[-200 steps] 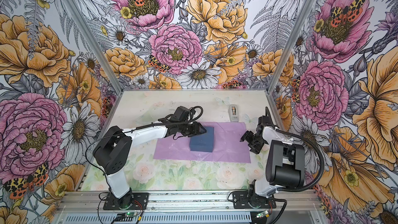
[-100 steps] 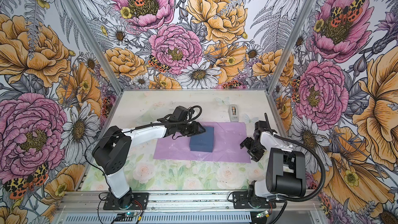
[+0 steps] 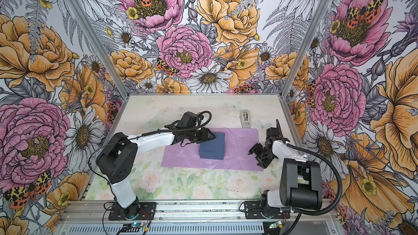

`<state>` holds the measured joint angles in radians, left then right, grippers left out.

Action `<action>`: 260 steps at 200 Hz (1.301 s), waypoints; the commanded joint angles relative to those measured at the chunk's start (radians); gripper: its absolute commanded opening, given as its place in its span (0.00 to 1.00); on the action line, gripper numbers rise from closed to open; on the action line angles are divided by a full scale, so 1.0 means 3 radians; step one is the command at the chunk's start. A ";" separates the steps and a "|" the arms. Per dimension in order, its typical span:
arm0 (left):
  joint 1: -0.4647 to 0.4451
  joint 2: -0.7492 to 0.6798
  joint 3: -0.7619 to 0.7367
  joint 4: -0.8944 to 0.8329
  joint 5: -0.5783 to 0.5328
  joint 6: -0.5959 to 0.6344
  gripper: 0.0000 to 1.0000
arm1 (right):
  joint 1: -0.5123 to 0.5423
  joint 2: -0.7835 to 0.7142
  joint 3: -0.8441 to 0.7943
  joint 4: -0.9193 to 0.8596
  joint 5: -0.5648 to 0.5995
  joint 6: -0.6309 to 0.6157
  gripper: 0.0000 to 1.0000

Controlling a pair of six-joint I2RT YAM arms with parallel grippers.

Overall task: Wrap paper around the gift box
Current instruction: 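Lower the right gripper and pinch the lavender paper edge nearest it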

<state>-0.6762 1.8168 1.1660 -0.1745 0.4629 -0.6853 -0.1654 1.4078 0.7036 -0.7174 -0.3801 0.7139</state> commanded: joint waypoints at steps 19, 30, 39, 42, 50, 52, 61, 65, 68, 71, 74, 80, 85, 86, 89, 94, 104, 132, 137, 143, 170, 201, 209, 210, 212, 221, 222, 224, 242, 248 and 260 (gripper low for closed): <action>0.0098 -0.0106 -0.0167 -0.0282 -0.0228 -0.0037 0.51 | -0.0066 -0.0254 0.0055 -0.0343 0.0319 0.0105 0.79; 0.0106 -0.0118 -0.0172 -0.0282 -0.0233 -0.0042 0.51 | -0.0079 -0.0337 0.0011 -0.0501 0.0448 0.0160 0.80; 0.0115 -0.0124 -0.0179 -0.0282 -0.0233 -0.0035 0.51 | -0.0096 -0.0395 -0.0017 -0.0605 0.0565 0.0190 0.81; 0.0116 -0.0129 -0.0181 -0.0282 -0.0233 -0.0034 0.51 | -0.0100 -0.0406 -0.0023 -0.0629 0.0604 0.0196 0.82; 0.0122 -0.0130 -0.0185 -0.0282 -0.0230 -0.0032 0.51 | -0.0109 -0.0427 -0.0030 -0.0673 0.0704 0.0208 0.82; 0.0122 -0.0130 -0.0185 -0.0282 -0.0229 -0.0028 0.51 | -0.0115 -0.0428 -0.0036 -0.0680 0.0725 0.0208 0.82; 0.0128 -0.0130 -0.0185 -0.0282 -0.0224 -0.0017 0.51 | -0.0114 -0.0432 -0.0047 -0.0697 0.0801 0.0229 0.82; 0.0134 -0.0130 -0.0187 -0.0282 -0.0215 -0.0013 0.51 | -0.0117 -0.0427 -0.0051 -0.0695 0.0820 0.0230 0.82; 0.0139 -0.0130 -0.0189 -0.0282 -0.0209 -0.0012 0.51 | -0.0115 -0.0419 -0.0054 -0.0692 0.0842 0.0235 0.82; 0.0139 -0.0130 -0.0193 -0.0282 -0.0210 -0.0012 0.51 | -0.0116 -0.0411 -0.0055 -0.0688 0.0858 0.0233 0.82; 0.0142 -0.0133 -0.0190 -0.0282 -0.0208 -0.0005 0.51 | -0.0116 -0.0400 -0.0057 -0.0687 0.0877 0.0233 0.82; 0.0148 -0.0135 -0.0198 -0.0282 -0.0210 -0.0004 0.51 | -0.0115 -0.0375 -0.0057 -0.0681 0.0918 0.0232 0.82; 0.0148 -0.0135 -0.0195 -0.0282 -0.0214 -0.0001 0.51 | -0.0117 -0.0353 -0.0062 -0.0670 0.0945 0.0220 0.82; 0.0148 -0.0135 -0.0200 -0.0282 -0.0219 -0.0001 0.51 | -0.0115 -0.0350 -0.0061 -0.0666 0.0945 0.0219 0.82; 0.0154 -0.0135 -0.0204 -0.0282 -0.0214 -0.0001 0.51 | -0.0116 -0.0341 -0.0062 -0.0651 0.0957 0.0213 0.82; 0.0156 -0.0140 -0.0200 -0.0282 -0.0217 0.0003 0.51 | -0.0119 -0.0324 -0.0069 -0.0626 0.0956 0.0204 0.82; 0.0162 -0.0136 -0.0199 -0.0282 -0.0217 0.0007 0.51 | -0.0120 -0.0306 -0.0086 -0.0545 0.0902 0.0211 0.81; 0.0163 -0.0130 -0.0199 -0.0267 -0.0216 0.0004 0.51 | -0.0119 -0.0256 -0.0216 -0.0250 0.0638 0.0286 0.76; 0.0163 -0.0130 -0.0195 -0.0267 -0.0220 0.0004 0.51 | -0.0120 -0.0236 -0.0241 -0.0200 0.0591 0.0294 0.76; 0.0163 -0.0130 -0.0199 -0.0267 -0.0224 0.0004 0.51 | -0.0119 -0.0208 -0.0273 -0.0158 0.0547 0.0309 0.75; 0.0168 -0.0130 -0.0198 -0.0267 -0.0214 -0.0001 0.51 | -0.0114 -0.0190 -0.0385 0.0012 0.0397 0.0360 0.72; 0.0168 -0.0120 -0.0186 -0.0267 -0.0225 -0.0001 0.51 | -0.0117 -0.0238 -0.0456 0.0410 0.0099 0.0369 0.70; 0.0168 -0.0115 -0.0181 -0.0267 -0.0224 -0.0001 0.51 | -0.0117 -0.0243 -0.0490 0.0568 -0.0006 0.0390 0.69; 0.0170 -0.0114 -0.0183 -0.0267 -0.0221 -0.0001 0.51 | -0.0115 -0.0244 -0.0495 0.0588 -0.0022 0.0393 0.69; 0.0171 -0.0114 -0.0180 -0.0267 -0.0223 -0.0001 0.51 | -0.0117 -0.0244 -0.0500 0.0605 -0.0032 0.0398 0.69; 0.0166 -0.0114 -0.0184 -0.0263 -0.0220 -0.0003 0.51 | -0.0115 -0.0235 -0.0530 0.0736 -0.0125 0.0416 0.69; 0.0167 -0.0114 -0.0182 -0.0262 -0.0227 -0.0004 0.51 | -0.0116 -0.0232 -0.0533 0.0753 -0.0125 0.0422 0.69; 0.0167 -0.0114 -0.0184 -0.0262 -0.0227 -0.0006 0.51 | -0.0114 -0.0226 -0.0544 0.0781 -0.0144 0.0423 0.69; 0.0169 -0.0114 -0.0185 -0.0258 -0.0229 -0.0009 0.51 | -0.0114 -0.0198 -0.0580 0.1022 -0.0284 0.0397 0.68; 0.0169 -0.0112 -0.0185 -0.0260 -0.0227 -0.0006 0.50 | -0.0114 -0.0205 -0.0560 0.1053 -0.0283 0.0358 0.68; 0.0172 -0.0104 -0.0175 -0.0252 -0.0225 -0.0001 0.50 | -0.0128 -0.0230 -0.0473 0.1100 -0.0278 0.0241 0.69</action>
<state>-0.6434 1.7802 1.1378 -0.1936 0.4530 -0.6849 -0.2035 1.3102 0.5762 -0.4942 -0.4255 0.8234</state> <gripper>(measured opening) 0.504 0.681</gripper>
